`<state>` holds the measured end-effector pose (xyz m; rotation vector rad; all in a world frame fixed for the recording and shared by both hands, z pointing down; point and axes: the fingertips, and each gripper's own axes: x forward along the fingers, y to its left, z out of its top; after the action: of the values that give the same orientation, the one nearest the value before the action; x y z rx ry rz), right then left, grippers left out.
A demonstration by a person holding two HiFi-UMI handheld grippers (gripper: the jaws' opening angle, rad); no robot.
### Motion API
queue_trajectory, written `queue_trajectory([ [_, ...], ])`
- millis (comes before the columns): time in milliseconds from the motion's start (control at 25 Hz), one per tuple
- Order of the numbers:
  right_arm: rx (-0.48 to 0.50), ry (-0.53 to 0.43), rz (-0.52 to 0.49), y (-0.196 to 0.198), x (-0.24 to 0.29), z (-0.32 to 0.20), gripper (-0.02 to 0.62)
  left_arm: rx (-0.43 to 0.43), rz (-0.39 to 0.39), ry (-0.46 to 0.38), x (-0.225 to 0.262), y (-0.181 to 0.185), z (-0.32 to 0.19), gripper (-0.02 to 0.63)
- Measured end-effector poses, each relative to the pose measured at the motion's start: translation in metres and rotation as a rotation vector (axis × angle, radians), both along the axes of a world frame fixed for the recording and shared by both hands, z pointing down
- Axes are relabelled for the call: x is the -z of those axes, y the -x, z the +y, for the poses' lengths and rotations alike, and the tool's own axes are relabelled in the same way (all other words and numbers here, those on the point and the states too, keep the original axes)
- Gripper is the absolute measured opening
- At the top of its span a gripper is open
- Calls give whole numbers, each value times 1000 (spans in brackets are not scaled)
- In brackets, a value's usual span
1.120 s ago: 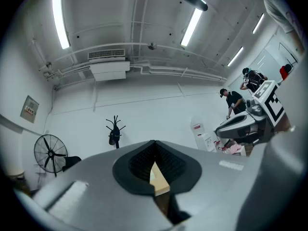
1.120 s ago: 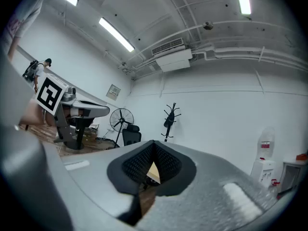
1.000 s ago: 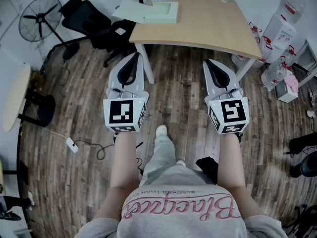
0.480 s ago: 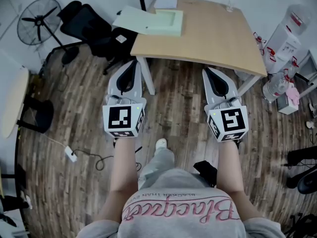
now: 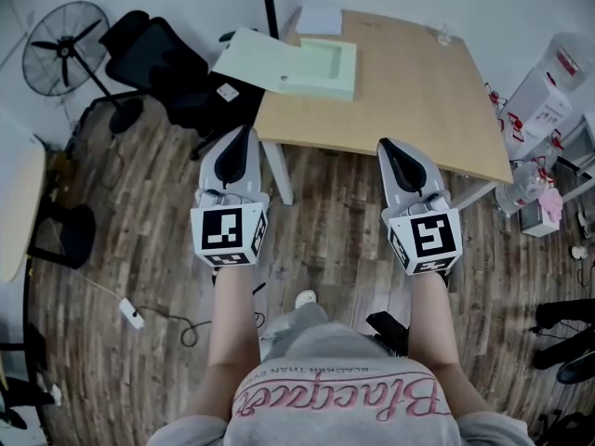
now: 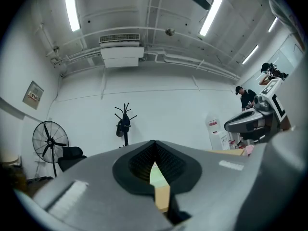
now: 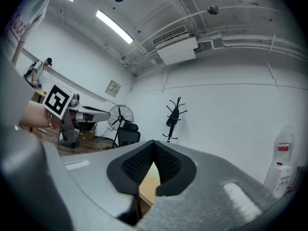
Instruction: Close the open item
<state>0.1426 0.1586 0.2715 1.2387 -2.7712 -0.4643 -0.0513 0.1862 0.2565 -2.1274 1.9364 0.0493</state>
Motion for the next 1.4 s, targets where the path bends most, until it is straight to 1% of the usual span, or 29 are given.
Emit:
queue_trajectory([
  [160,-28,11,15,22,-3,-38,3,-7,18,18,-6,29,-37,0],
  [280,-56,13,40,32,-5,-58,2,-10,22,23,-6,43,-57,0],
  [440,-76,53,29,36,-17,-72,3,-17,23,34,-10,53,-71,0],
  [680,-86,93,-4,32,-27,-98,3,-24,19,56,-19,56,-94,0],
  [920,-44,93,4,43,-32,-147,3,6,34,61,-25,67,-137,0],
  [1080,-20,83,1,52,-26,-192,3,21,12,53,-18,72,-176,0],
  [1400,16,74,-11,63,-17,-290,3,91,6,39,-5,95,-258,0],
])
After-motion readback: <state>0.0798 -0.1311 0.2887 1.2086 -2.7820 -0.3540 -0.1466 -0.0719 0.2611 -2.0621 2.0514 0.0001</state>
